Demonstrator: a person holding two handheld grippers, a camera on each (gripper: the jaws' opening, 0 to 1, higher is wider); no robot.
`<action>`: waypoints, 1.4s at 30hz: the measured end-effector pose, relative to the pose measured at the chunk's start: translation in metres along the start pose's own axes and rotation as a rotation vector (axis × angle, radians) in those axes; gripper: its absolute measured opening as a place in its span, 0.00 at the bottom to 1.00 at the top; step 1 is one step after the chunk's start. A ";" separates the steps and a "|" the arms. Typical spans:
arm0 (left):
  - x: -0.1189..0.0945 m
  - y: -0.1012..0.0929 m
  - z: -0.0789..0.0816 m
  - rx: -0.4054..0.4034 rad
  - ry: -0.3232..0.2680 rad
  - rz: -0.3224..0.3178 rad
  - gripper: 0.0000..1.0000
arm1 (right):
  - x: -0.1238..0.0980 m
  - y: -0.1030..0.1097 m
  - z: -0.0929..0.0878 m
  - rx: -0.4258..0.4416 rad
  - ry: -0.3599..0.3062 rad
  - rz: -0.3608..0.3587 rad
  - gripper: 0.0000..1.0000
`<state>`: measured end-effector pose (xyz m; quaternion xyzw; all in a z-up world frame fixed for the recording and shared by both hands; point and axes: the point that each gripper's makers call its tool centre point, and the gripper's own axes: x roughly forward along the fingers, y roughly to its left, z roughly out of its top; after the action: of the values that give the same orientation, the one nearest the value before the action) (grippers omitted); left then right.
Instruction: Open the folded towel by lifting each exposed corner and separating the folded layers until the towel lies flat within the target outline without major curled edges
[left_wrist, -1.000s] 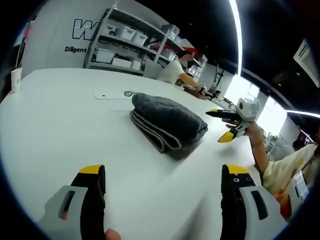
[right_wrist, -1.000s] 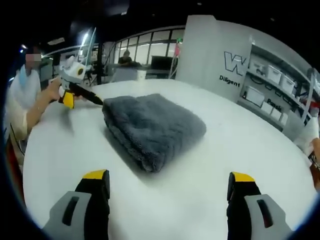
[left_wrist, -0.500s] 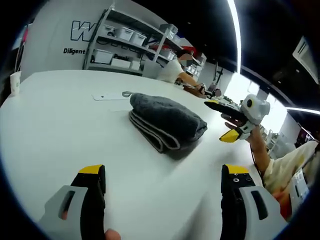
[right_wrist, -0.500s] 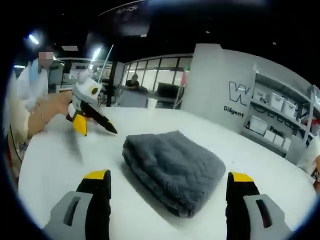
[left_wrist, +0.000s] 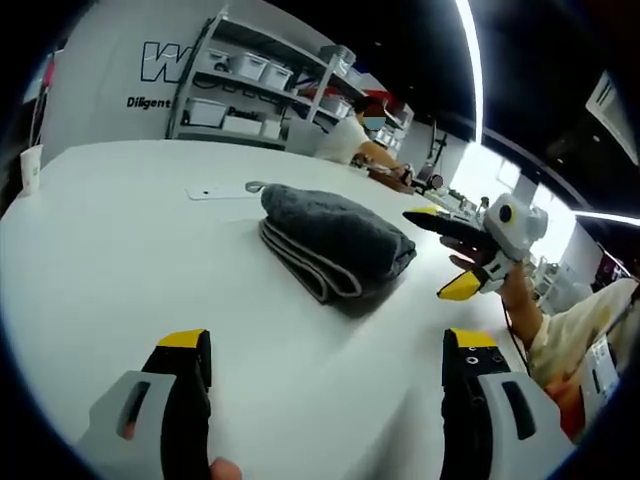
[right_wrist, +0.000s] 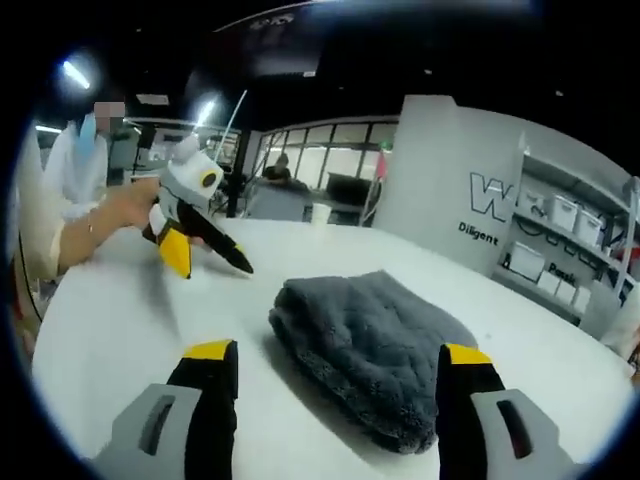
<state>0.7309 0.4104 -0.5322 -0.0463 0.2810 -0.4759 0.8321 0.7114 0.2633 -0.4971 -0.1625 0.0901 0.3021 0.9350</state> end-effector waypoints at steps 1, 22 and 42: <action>0.000 0.000 0.000 0.001 0.000 0.000 0.95 | 0.000 0.000 0.002 -0.009 -0.009 -0.004 0.72; 0.001 -0.001 -0.001 0.010 0.010 -0.001 0.94 | 0.013 0.004 -0.017 -0.170 0.059 -0.046 0.32; 0.002 0.000 -0.005 0.015 0.024 0.009 0.93 | 0.012 -0.012 -0.019 -0.051 0.026 -0.061 0.00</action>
<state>0.7290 0.4095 -0.5372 -0.0332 0.2877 -0.4748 0.8311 0.7268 0.2531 -0.5152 -0.1927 0.0899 0.2736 0.9380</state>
